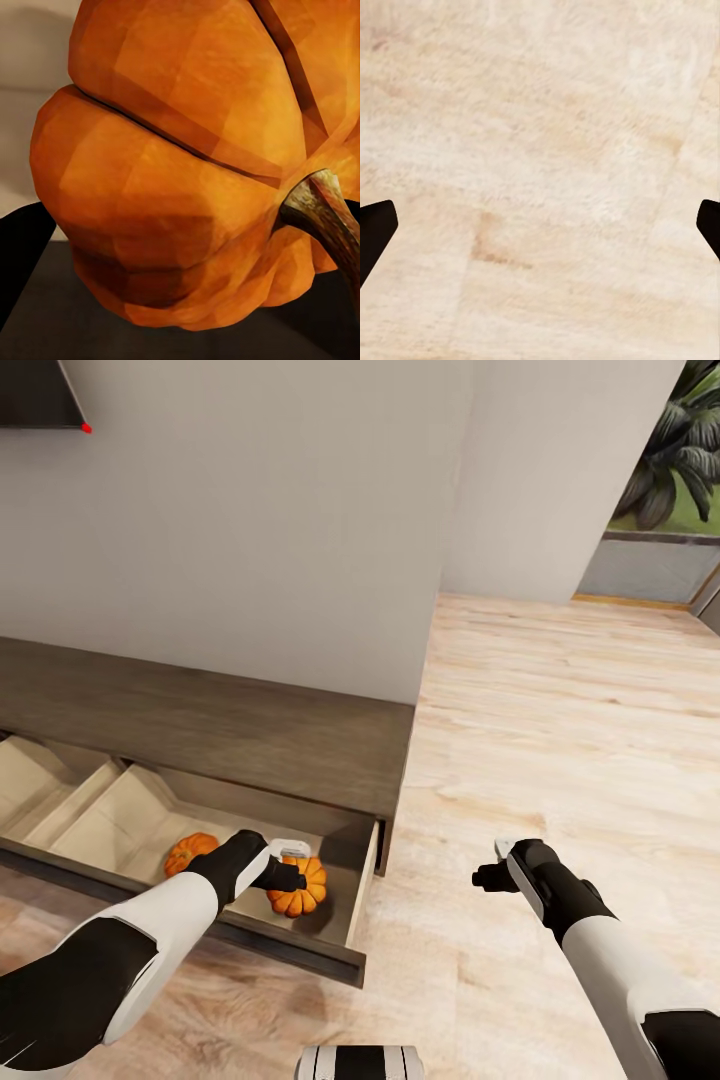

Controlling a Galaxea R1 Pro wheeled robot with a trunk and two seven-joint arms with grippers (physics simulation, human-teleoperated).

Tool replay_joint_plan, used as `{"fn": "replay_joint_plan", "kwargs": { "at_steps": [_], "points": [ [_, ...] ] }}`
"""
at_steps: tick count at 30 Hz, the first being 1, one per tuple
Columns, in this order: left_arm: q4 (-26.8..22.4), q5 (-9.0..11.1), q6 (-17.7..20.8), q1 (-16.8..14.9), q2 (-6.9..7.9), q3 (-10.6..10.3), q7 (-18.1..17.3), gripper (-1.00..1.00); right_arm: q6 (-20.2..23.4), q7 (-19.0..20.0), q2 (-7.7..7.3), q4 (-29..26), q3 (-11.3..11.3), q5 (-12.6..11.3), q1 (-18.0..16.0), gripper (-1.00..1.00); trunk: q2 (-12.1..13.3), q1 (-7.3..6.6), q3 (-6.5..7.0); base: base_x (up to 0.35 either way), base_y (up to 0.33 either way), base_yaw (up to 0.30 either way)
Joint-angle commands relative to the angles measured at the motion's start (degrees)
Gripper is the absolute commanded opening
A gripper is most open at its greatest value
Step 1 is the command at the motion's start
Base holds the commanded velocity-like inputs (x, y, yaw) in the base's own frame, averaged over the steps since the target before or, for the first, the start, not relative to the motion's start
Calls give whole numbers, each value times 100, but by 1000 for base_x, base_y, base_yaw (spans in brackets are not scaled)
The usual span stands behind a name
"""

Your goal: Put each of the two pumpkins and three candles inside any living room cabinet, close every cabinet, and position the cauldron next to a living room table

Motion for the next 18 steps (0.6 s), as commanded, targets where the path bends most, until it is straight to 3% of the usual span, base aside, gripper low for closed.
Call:
{"fn": "replay_joint_plan", "kwargs": {
  "at_steps": [1,5,18],
  "points": [
    [-6,44,20,-5,3,-46,9,-100,25,-7,-9,-7,36,-34,-3,100,-44,21,-22,0,0,0],
    [-6,41,20,-5,3,-46,9,-100,25,-7,-9,-7,42,-30,-3,100,-204,109,-94,0,0,0],
    [-6,39,129,-5,3,-46,11,-100,24,-7,-9,-7,43,-34,-3,100,-204,109,-94,8,0,0]
  ]
}}
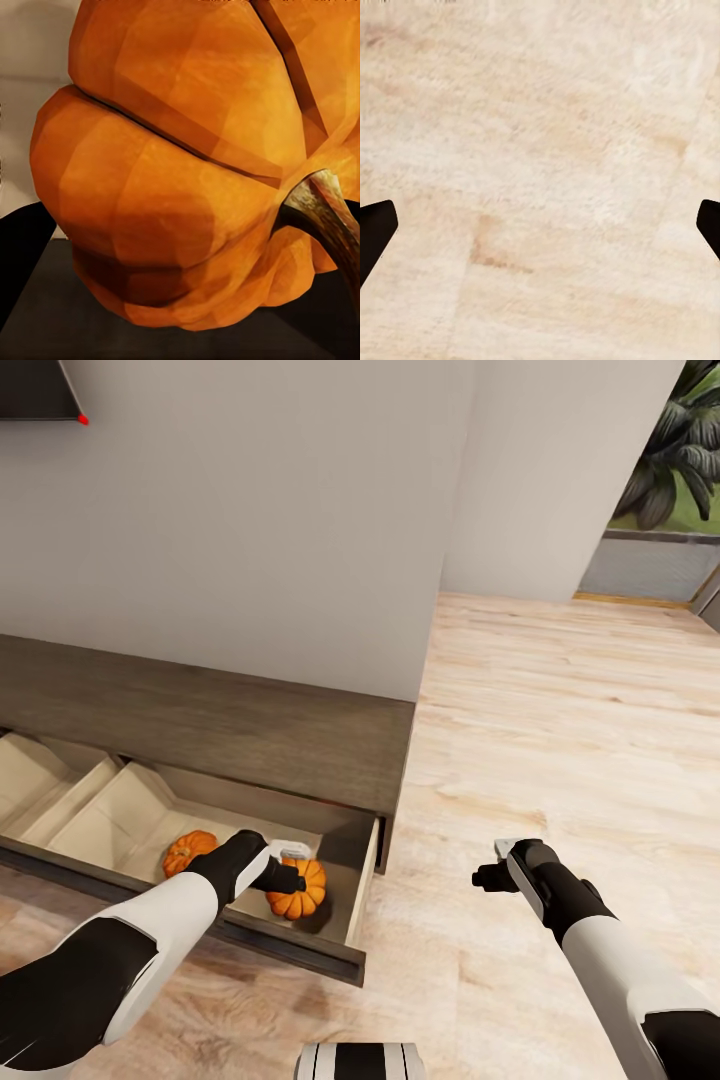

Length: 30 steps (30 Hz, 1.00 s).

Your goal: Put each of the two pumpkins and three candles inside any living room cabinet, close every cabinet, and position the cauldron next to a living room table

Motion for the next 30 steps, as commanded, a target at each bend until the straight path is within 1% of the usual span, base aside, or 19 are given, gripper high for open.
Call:
{"fn": "replay_joint_plan", "kwargs": {
  "at_steps": [1,6,16,20,23,30],
  "points": [
    [-10,41,57,-5,4,-45,11,-100,25,-7,-9,-7,34,-34,-2,100,-2,0,-4,203,0,0],
    [-14,40,99,-5,4,-48,7,-100,23,-7,-9,-7,30,-28,-2,100,-2,0,-4,206,0,0],
    [-7,39,122,-5,-3,-62,-2,-100,25,-7,-9,-7,26,-26,-2,100,-2,0,-4,18,0,0],
    [-3,39,123,-5,-6,-62,-3,-100,25,-7,-9,-7,26,-26,-2,100,-161,87,-76,0,0,0],
    [-1,39,130,-5,-5,-62,-3,-100,25,-7,-9,-7,26,-26,-2,100,-165,95,-143,0,0,0],
    [2,39,131,-5,0,-62,-3,-100,25,-7,-9,-7,26,-26,-2,100,-165,95,-143,0,0,0]
  ]
}}
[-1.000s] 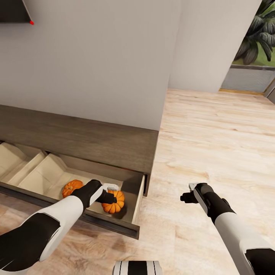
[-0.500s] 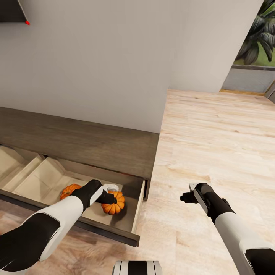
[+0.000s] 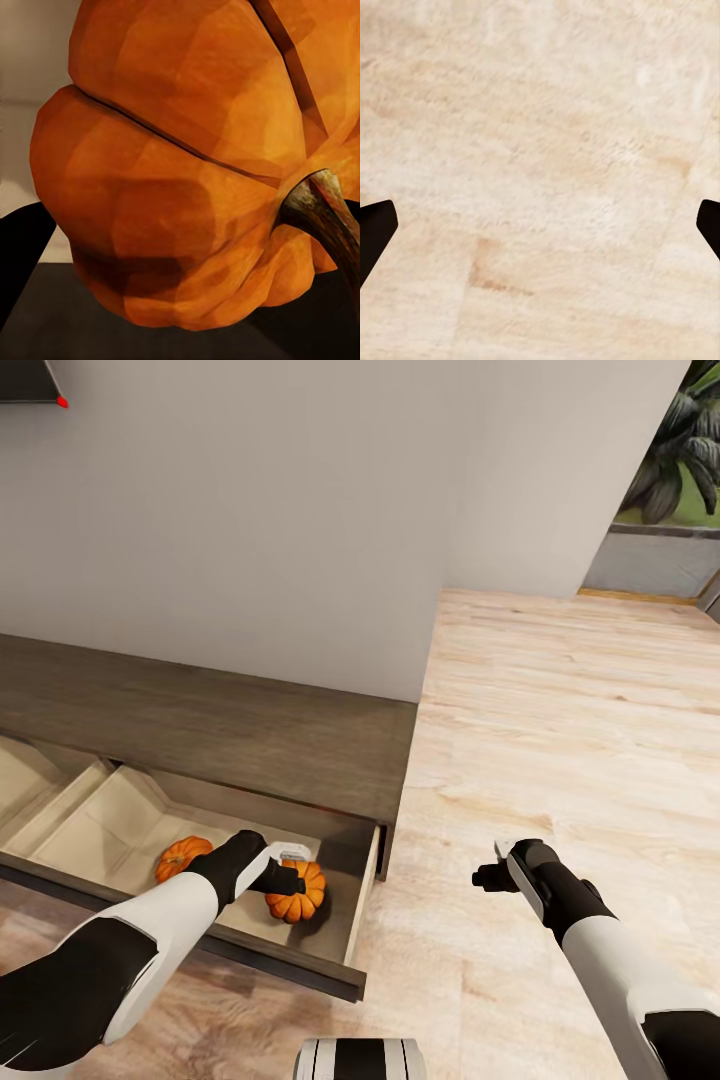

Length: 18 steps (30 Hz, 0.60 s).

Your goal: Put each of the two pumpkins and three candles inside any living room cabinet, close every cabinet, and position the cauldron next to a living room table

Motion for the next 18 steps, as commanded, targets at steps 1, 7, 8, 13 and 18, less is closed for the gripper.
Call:
{"fn": "replay_joint_plan", "kwargs": {
  "at_steps": [1,7,8,13,18],
  "points": [
    [-4,38,19,-4,4,-51,7,-100,25,-7,-9,-7,34,-34,-2,100,-2,-1,-4,0,0,0],
    [10,38,19,-1,2,-55,7,-100,25,-7,-9,-7,34,-34,-2,100,-2,-1,-4,0,0,0],
    [8,38,19,-2,3,-57,8,-100,25,-7,-9,-7,34,-34,-2,100,-2,-1,-4,0,0,0],
    [9,38,19,-3,5,-50,14,100,25,-7,-9,-7,34,-34,-2,100,-2,-1,-4,0,0,0],
    [22,38,19,-4,5,-43,10,100,25,-7,-9,-7,34,-34,-2,100,-2,-1,-4,0,0,0]
  ]
}}
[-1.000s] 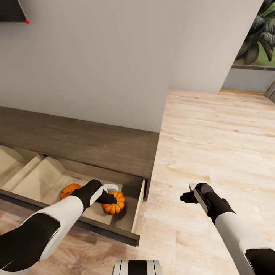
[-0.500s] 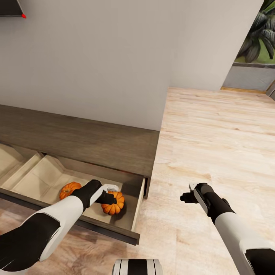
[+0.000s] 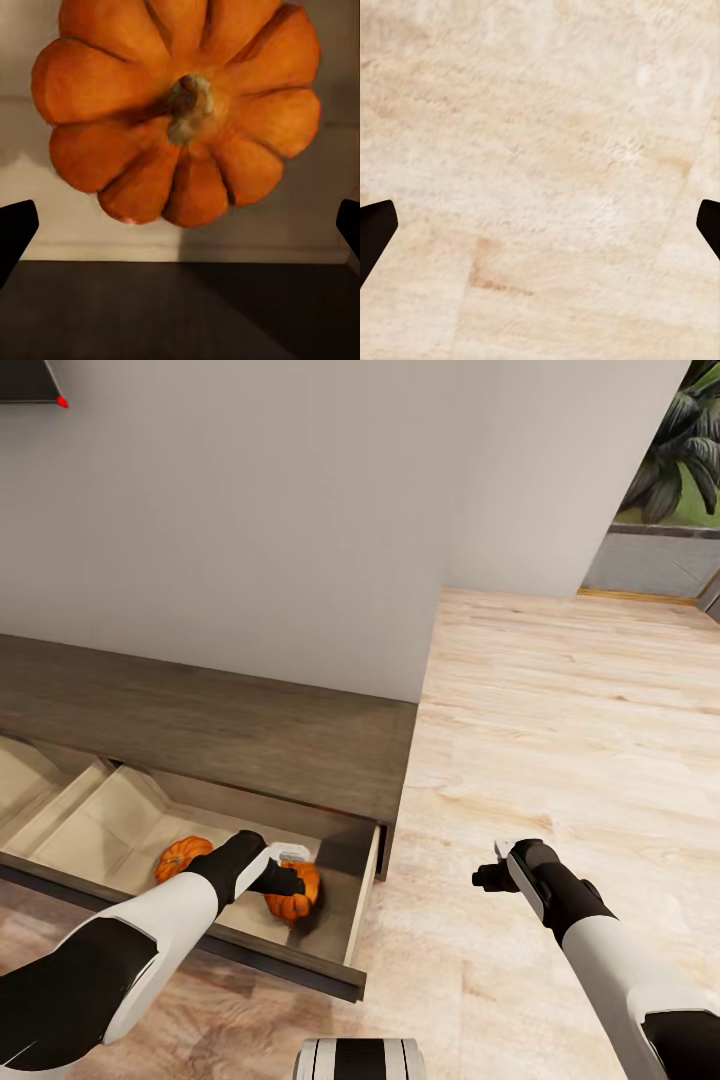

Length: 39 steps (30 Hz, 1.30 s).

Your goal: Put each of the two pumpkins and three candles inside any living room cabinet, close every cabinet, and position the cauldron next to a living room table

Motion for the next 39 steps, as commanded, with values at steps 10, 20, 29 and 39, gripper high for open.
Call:
{"fn": "replay_joint_plan", "kwargs": {
  "at_steps": [10,20,29,39],
  "points": [
    [5,43,19,-4,3,-55,-6,100,9,-7,-9,27,39,-34,-2,100,2,-9,62,0,0,0],
    [-18,43,606,-3,3,-64,6,100,7,-9,-73,63,43,-25,23,100,402,-228,242,0,0,0],
    [1,43,806,-3,3,-64,-7,100,15,-13,-78,63,36,-25,24,100,763,-425,404,0,0,0],
    [-21,43,1064,-2,3,-64,3,100,25,-15,-79,64,34,-23,24,100,1164,-645,583,0,0,0]
  ]
}}
